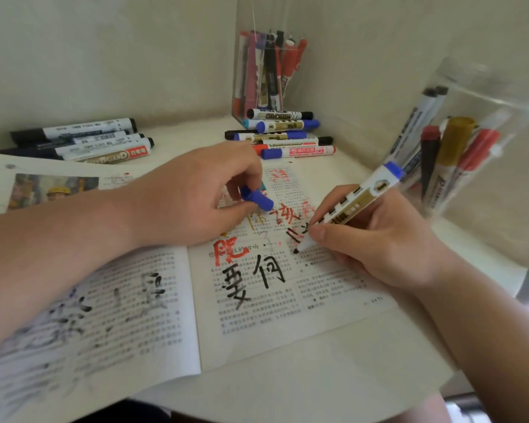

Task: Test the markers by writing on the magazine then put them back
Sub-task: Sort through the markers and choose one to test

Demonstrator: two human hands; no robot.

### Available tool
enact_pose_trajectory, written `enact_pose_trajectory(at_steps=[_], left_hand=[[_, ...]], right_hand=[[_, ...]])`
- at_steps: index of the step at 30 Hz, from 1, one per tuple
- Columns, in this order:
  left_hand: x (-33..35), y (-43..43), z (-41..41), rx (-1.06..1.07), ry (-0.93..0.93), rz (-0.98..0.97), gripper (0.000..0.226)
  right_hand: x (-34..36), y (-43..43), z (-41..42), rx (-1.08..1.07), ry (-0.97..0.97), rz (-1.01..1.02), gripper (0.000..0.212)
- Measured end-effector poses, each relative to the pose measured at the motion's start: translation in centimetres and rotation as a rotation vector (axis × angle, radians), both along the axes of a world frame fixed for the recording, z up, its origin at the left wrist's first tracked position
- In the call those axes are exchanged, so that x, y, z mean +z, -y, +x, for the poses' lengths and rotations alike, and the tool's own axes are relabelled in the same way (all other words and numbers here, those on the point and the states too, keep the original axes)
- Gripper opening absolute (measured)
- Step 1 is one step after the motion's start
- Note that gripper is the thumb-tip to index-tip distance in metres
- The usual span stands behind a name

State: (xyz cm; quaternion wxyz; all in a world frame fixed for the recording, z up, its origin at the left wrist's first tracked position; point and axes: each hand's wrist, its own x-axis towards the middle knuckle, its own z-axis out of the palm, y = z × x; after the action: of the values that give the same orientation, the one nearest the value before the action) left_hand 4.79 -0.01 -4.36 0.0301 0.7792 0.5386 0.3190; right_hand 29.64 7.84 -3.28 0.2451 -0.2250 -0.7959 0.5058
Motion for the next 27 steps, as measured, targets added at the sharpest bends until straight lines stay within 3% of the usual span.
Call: enact_pose_trajectory(at_steps=[5,8,12,16,19,22,27], left_hand=[[-0.34,-0.39,-0.19,-0.015,-0.266,-0.019,0.040],[-0.19,-0.37,-0.10,-0.010,-0.321,-0.058,0.046],[0.07,-0.22,0.10,-0.016,-0.302,-0.051,0.032],[0.04,0.29,0.30,0.036,-0.134,-0.015,0.017],[0.18,0.49,0.48,0.051,-0.043,-0.048,0.020],[0.14,0.35,0.42,0.043,-0.063,-0.087,0.022],[-0.30,-0.15,0.10,-0.001,-0.188,-0.054,0.026]], right_hand=[[0.08,0.29,-0.14,0.028,-0.014,-0.021,0.013],[-0.07,0.18,-0.13,0.020,0.030,0.007,0.010],[-0.08,0.34,-0.29,-0.005,0.079,0.082,0.010],[-0.17,0.09,-0.24,-0.017,0.047,0.074,0.016],[0.07,0.23,-0.17,0.051,0.060,0.048,0.017],[0.30,0.39,-0.03,0.110,0.086,0.028,0.005],[0.12,0.37,-0.15,0.070,0.044,-0.006,0.008]])
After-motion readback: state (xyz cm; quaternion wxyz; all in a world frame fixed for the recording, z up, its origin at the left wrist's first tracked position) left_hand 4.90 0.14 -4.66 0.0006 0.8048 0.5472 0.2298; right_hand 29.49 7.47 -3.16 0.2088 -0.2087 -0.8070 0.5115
